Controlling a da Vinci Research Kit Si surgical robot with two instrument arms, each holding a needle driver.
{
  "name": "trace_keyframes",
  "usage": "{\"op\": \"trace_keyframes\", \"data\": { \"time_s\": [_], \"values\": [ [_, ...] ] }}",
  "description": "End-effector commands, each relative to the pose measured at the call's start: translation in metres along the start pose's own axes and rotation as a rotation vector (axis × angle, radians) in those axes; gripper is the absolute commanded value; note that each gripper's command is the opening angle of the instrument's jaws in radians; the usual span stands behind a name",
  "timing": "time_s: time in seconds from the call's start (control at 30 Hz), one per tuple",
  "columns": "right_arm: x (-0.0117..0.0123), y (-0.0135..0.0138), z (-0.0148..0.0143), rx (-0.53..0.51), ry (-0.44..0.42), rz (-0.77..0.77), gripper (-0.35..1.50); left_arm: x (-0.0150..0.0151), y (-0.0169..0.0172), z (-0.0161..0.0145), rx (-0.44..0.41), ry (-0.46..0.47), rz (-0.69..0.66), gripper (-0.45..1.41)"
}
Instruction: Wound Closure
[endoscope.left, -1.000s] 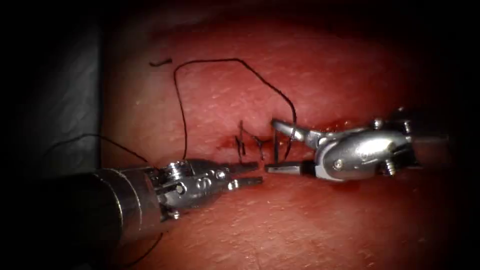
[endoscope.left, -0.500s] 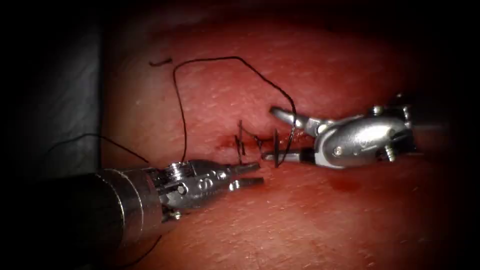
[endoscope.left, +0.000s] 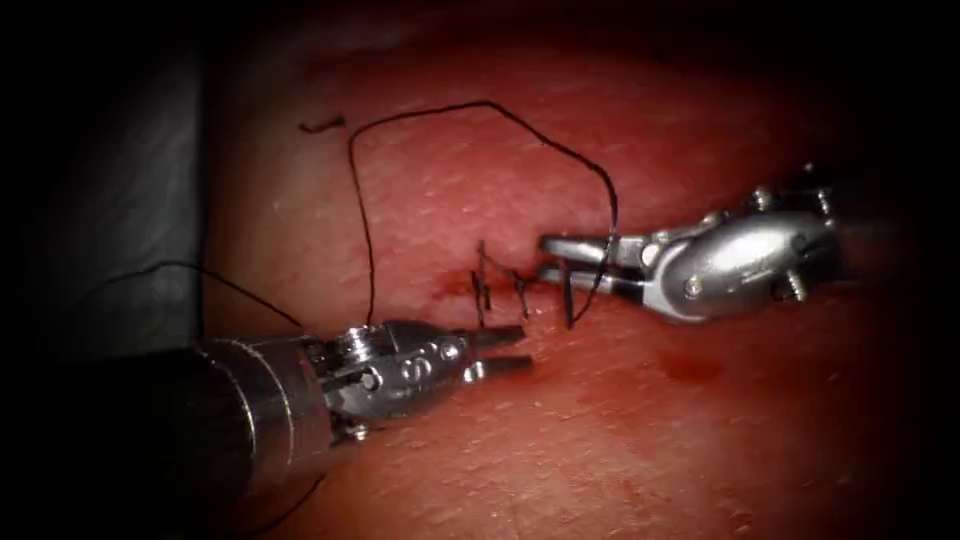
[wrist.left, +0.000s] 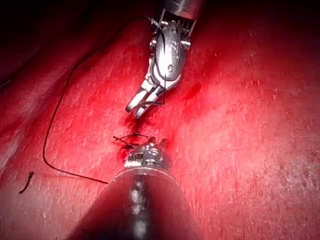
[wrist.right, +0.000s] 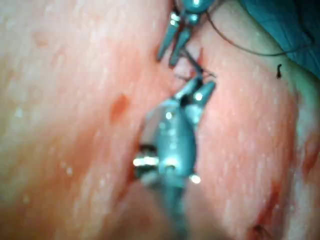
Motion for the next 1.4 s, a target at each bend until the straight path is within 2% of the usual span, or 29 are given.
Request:
{"op": "trace_keyframes", "data": {
  "time_s": [0.03,0.2,0.33,0.53,0.7,1.07,1.4],
  "values": [
    [-0.0005,-0.0001,0.0004,-0.003,0.007,0.004,-0.35,0.0006,0.0002,0.0009,0.004,0.012,0.003,-0.10],
    [-0.0015,0.0006,0.0003,-0.005,0.017,0.005,-0.35,0.0031,0.0002,0.0017,0.035,0.081,-0.001,-0.06],
    [-0.0020,0.0009,0.0001,-0.010,0.024,0.006,-0.35,0.0035,-0.0001,0.0026,0.034,0.100,-0.004,-0.08],
    [-0.0018,0.0017,-0.0005,-0.012,0.061,0.011,-0.35,0.0005,-0.0021,0.0063,0.051,0.107,0.024,-0.15],
    [-0.0012,0.0021,-0.0003,-0.022,0.073,-0.002,-0.35,-0.0010,-0.0014,0.0079,0.030,0.076,0.026,-0.15],
    [-0.0008,0.0029,-0.0006,-0.046,0.086,-0.033,-0.35,-0.0002,0.0014,0.0062,0.003,0.068,0.028,-0.15],
    [0.0002,0.0045,-0.0008,-0.055,0.087,-0.039,-0.35,-0.0008,0.0013,0.0059,-0.003,0.068,0.033,-0.13]
  ]
}}
